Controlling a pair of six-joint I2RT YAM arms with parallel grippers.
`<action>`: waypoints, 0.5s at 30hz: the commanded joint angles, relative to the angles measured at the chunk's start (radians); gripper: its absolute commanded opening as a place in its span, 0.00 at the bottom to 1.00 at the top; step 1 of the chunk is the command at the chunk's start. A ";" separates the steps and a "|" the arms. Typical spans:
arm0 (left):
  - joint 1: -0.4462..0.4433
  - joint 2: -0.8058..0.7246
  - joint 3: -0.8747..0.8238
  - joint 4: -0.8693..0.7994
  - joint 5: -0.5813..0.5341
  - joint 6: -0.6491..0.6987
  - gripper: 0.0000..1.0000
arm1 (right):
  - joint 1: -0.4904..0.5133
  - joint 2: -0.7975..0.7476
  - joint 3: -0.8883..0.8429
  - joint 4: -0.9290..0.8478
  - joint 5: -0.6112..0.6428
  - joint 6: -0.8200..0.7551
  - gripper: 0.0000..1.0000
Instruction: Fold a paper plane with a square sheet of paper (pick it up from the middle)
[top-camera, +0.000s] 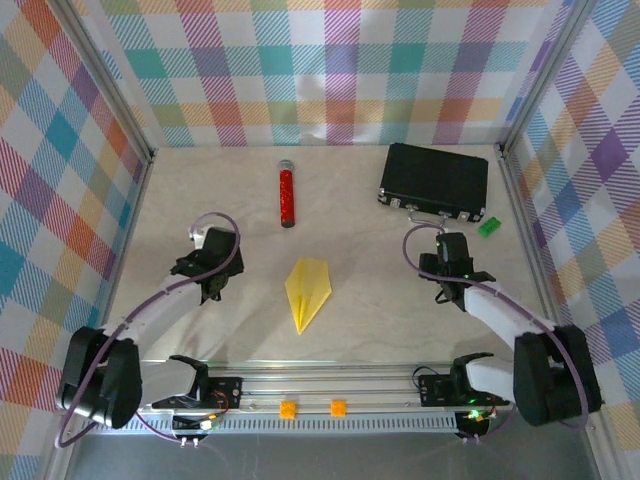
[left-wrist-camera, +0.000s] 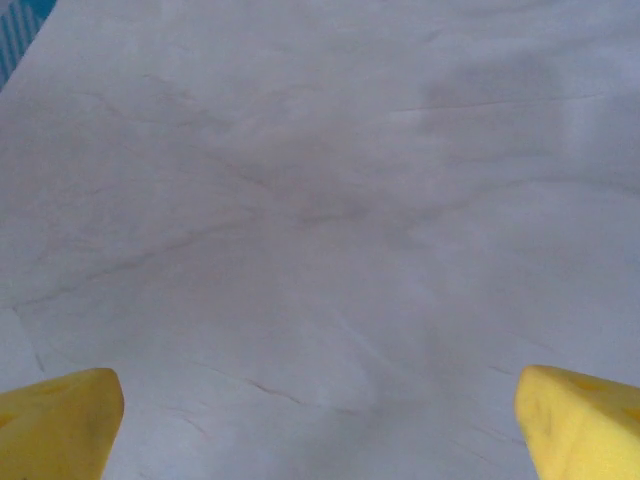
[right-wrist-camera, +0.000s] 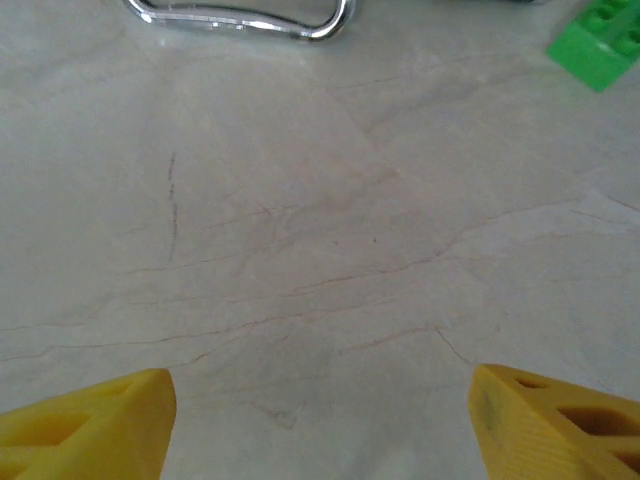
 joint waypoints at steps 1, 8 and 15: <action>0.090 0.090 -0.055 0.356 0.058 0.171 1.00 | -0.038 0.079 -0.024 0.378 -0.134 -0.135 0.78; 0.112 0.274 -0.153 0.965 0.164 0.341 1.00 | -0.067 0.252 -0.001 0.682 -0.348 -0.298 0.80; 0.184 0.368 -0.303 1.297 0.298 0.298 1.00 | -0.189 0.350 -0.113 0.991 -0.473 -0.175 0.82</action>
